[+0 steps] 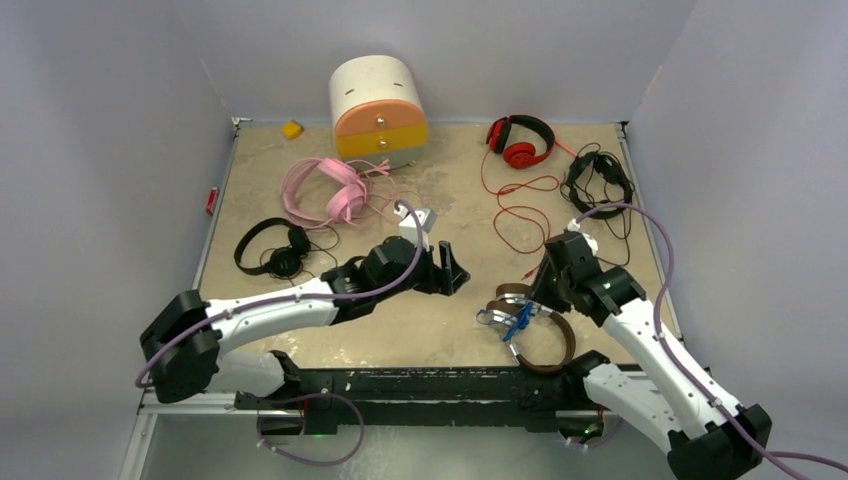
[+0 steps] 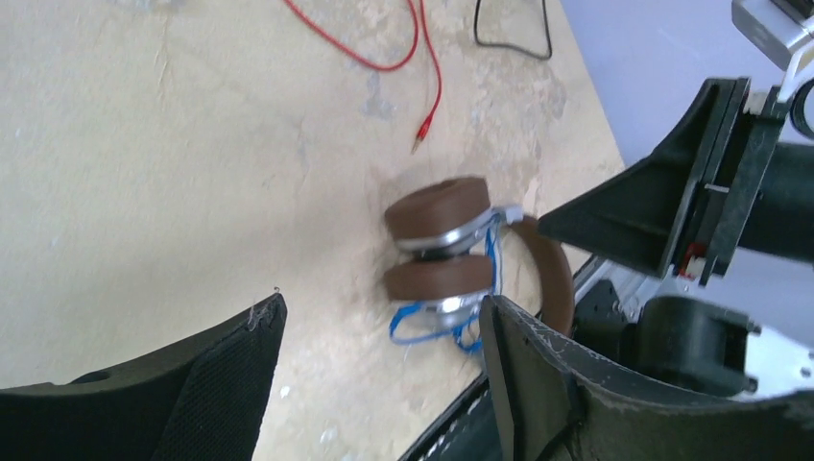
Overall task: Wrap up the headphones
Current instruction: Move the headphones to the corner of the board.
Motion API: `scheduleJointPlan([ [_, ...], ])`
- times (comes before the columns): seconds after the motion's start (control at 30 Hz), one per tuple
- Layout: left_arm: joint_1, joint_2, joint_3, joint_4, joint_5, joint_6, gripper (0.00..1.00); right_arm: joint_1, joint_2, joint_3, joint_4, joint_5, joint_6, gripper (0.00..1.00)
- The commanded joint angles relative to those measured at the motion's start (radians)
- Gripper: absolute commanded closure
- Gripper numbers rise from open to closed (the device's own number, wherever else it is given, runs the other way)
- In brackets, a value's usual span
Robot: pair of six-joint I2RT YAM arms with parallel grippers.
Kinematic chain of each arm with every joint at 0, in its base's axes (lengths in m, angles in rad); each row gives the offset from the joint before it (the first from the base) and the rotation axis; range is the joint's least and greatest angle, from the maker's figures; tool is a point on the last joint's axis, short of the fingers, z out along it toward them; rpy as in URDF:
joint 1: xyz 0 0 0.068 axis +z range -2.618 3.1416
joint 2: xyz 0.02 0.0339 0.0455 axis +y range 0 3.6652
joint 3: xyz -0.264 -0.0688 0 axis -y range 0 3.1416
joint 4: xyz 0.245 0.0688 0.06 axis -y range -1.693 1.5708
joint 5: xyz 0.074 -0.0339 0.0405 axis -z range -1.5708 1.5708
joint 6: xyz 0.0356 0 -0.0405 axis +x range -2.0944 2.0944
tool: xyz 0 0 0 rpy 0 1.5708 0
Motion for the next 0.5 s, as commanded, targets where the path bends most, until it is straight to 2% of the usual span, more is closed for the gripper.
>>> scheduleJointPlan([
  [0.0,0.002,-0.112,-0.090,-0.059,0.035,0.016,0.28,0.000,-0.041,-0.034,-0.165,0.038,0.204,0.71],
  [0.1,0.002,-0.180,-0.129,-0.083,0.028,0.009,0.29,0.000,-0.048,-0.069,-0.209,0.087,0.286,0.98],
  [0.13,0.002,-0.198,-0.138,-0.094,0.022,0.007,0.29,0.000,-0.042,-0.082,-0.223,0.090,0.316,1.00],
  [0.27,0.002,-0.264,-0.165,-0.149,0.004,0.004,0.30,0.000,0.008,-0.150,-0.214,0.106,0.436,1.00],
  [0.47,0.002,-0.319,-0.186,-0.199,-0.014,0.009,0.30,0.000,0.173,-0.189,-0.122,0.146,0.457,1.00],
])
